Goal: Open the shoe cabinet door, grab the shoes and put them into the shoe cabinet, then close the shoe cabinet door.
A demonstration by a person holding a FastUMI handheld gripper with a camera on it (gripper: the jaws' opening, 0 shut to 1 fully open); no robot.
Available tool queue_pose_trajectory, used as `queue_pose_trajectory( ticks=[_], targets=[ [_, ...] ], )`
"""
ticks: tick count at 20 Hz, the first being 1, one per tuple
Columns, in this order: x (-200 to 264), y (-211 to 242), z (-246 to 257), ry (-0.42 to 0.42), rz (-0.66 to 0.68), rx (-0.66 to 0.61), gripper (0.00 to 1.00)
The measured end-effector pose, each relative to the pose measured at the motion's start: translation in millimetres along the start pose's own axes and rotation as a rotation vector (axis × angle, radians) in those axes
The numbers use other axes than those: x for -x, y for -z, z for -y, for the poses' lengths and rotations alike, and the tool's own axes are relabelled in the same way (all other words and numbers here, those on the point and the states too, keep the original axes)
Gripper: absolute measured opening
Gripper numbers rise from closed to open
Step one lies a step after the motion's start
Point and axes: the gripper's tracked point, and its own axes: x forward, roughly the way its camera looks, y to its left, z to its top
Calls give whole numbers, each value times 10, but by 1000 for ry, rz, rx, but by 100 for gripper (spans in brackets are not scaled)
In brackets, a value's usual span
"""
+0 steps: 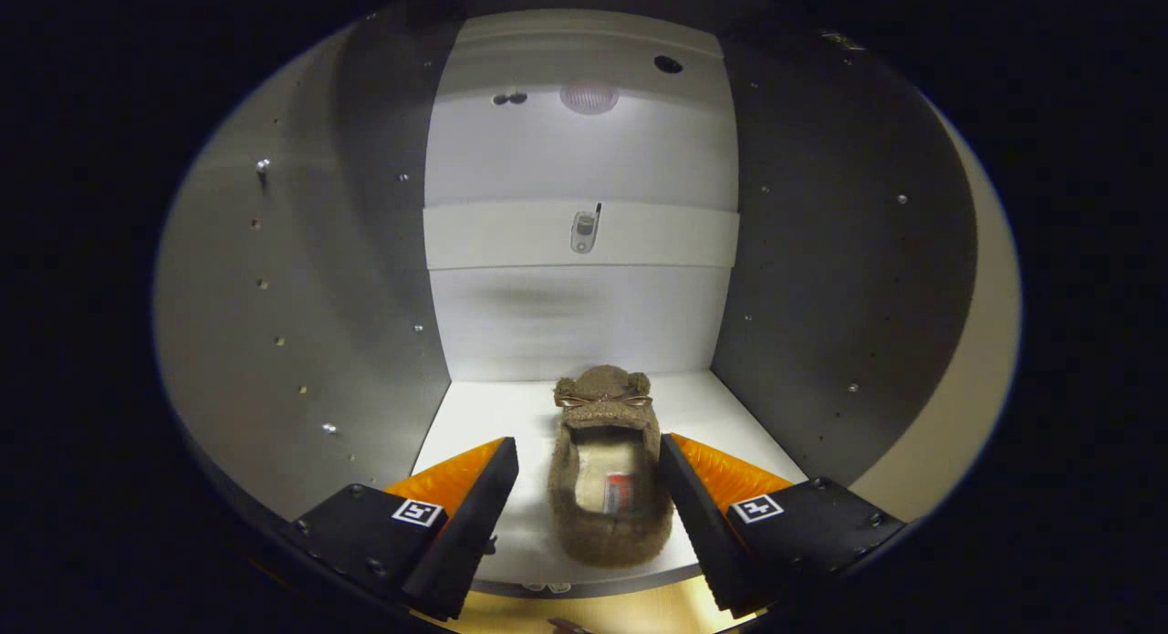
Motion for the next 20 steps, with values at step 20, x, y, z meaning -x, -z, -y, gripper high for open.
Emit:
queue_pose_trajectory(
  ticks=[20],
  targets=[
    [2648,-96,676,-23,182,-83,98]
  ],
)
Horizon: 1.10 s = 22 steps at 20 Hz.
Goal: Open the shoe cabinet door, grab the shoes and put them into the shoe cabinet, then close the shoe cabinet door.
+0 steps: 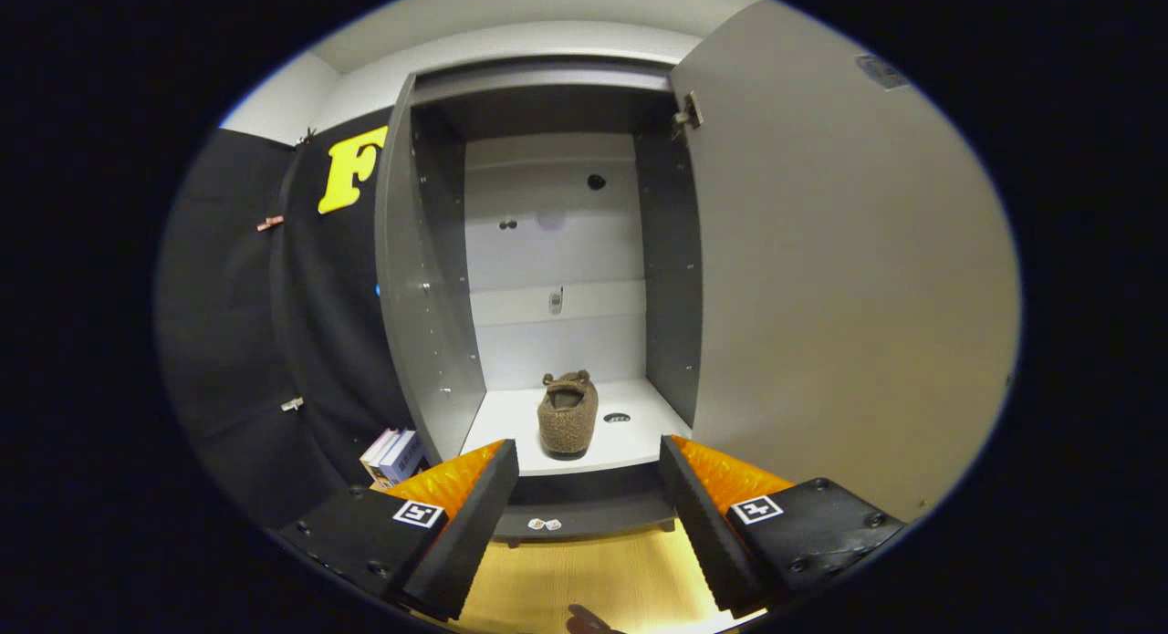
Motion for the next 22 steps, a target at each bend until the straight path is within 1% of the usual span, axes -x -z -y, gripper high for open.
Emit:
queue_pose_trajectory(
  ticks=[5,10,14,17,22],
  targets=[
    [658,-89,324,-12,14,8,98],
    [1214,-26,655,-24,-9,14,98],
    [1627,-134,840,-33,53,13,97],
    [1820,-157,1020,-27,80,29,97],
    [1942,-202,1573,46,95,1,98]
  ],
)
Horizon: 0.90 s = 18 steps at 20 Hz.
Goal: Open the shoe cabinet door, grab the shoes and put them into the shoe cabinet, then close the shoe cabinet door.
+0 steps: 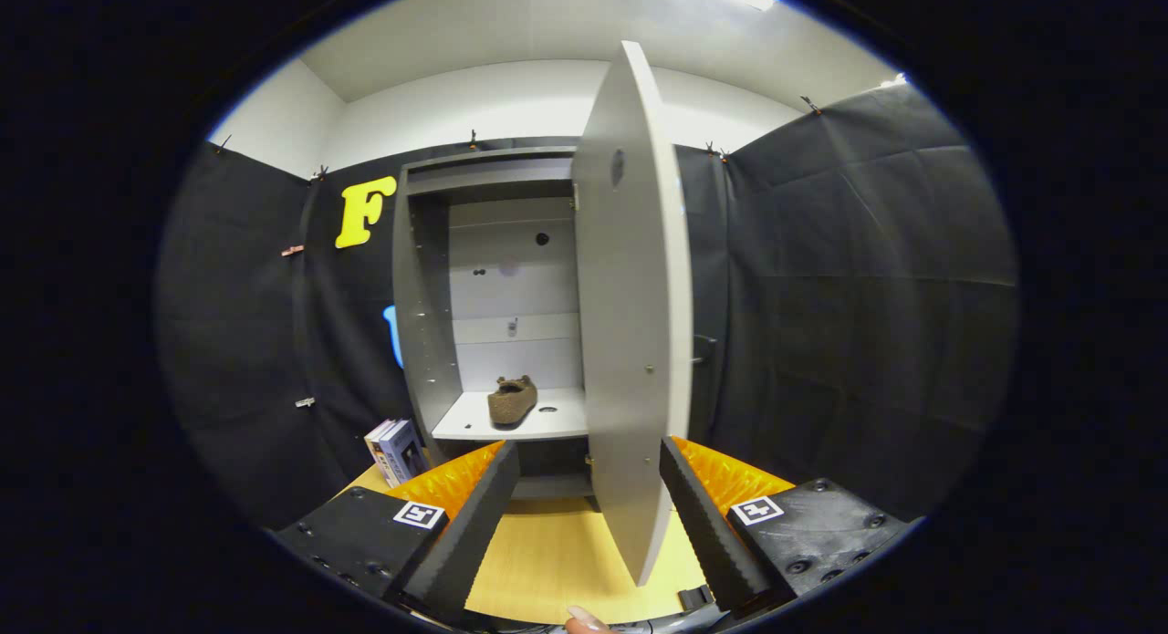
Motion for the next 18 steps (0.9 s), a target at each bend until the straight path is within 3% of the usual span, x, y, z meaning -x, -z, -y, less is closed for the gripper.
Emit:
queue_pose_trajectory(
  ticks=[10,18],
  targets=[
    [-192,-108,1236,177,27,-43,97],
    [-770,-45,1490,148,-18,-60,97]
  ],
)
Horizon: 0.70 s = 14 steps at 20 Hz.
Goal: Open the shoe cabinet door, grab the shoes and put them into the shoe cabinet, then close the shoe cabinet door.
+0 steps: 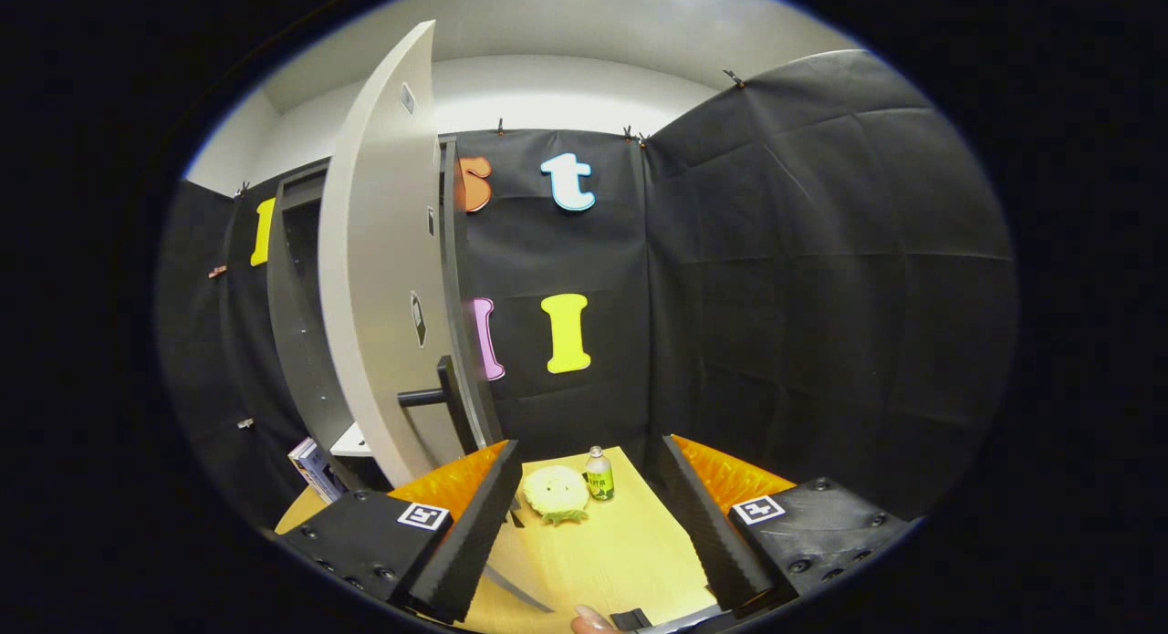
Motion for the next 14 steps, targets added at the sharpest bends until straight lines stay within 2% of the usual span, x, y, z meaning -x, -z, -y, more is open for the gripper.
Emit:
queue_pose_trajectory(
  ticks=[3,14],
  targets=[
    [-152,-10,-70,-35,-3,-3,97],
    [-50,14,-271,-14,10,-10,97]
  ],
)
